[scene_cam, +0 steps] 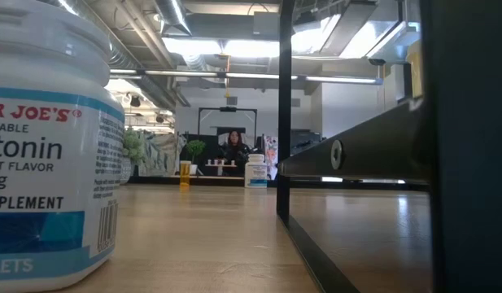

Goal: Pick and place medicine bottles onto shelf by color
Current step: Put the yellow pill bottle on the shelf aligned with the other yellow pill bottles

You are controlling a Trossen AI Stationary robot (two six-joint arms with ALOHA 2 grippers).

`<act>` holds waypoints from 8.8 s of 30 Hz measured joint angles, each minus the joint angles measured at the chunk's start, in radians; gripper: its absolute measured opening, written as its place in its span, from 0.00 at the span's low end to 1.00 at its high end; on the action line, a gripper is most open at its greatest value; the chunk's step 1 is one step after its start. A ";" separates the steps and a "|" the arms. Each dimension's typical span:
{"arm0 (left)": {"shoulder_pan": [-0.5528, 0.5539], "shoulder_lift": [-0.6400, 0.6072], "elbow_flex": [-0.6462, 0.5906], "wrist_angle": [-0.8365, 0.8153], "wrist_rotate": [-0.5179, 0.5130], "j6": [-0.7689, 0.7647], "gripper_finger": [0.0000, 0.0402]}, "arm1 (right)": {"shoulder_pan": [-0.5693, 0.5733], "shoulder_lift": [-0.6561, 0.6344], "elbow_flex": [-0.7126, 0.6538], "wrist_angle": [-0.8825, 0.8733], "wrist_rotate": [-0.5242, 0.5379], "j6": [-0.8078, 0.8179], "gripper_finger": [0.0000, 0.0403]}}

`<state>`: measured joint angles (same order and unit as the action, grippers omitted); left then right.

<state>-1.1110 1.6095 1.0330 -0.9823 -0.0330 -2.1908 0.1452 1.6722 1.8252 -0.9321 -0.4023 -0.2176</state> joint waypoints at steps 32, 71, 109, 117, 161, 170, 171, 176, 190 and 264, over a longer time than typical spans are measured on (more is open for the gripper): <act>0.000 0.001 -0.013 0.045 0.017 0.002 0.26 | 0.000 0.000 0.000 0.000 0.000 0.000 0.45; 0.466 -0.157 0.576 -0.508 -0.033 0.970 0.22 | 0.000 0.000 0.000 0.022 0.000 0.031 0.45; 1.068 0.407 1.320 -0.232 0.082 2.229 0.22 | 0.016 -0.681 -0.503 -0.045 0.552 0.501 0.45; 1.069 0.511 1.317 -0.160 0.148 2.223 0.22 | 0.016 -0.744 -0.627 0.021 0.537 0.532 0.45; 1.051 0.521 1.322 -0.136 0.026 2.150 0.22 | 0.022 -0.460 -0.640 0.135 0.404 0.424 0.45; 1.059 0.492 1.324 -0.136 0.025 2.138 0.23 | 0.005 -0.392 -0.640 0.263 0.408 0.415 0.45; 1.059 0.492 1.324 -0.140 0.026 2.138 0.23 | 0.002 -0.386 -0.640 0.268 0.408 0.417 0.45; 1.059 0.492 1.324 -0.147 0.027 2.138 0.23 | 0.001 -0.377 -0.640 0.294 0.408 0.416 0.45; 1.059 0.490 1.324 -0.159 0.025 2.117 0.23 | -0.009 -0.363 -0.641 0.338 0.453 0.445 0.45; 1.059 0.492 1.323 -0.132 0.025 2.088 0.23 | -0.009 -0.362 -0.640 0.376 0.487 0.497 0.25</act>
<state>-0.0525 2.1017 2.3558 -1.1147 -0.0082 -0.1028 0.1360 1.3098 1.1856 -0.5564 0.0845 0.2798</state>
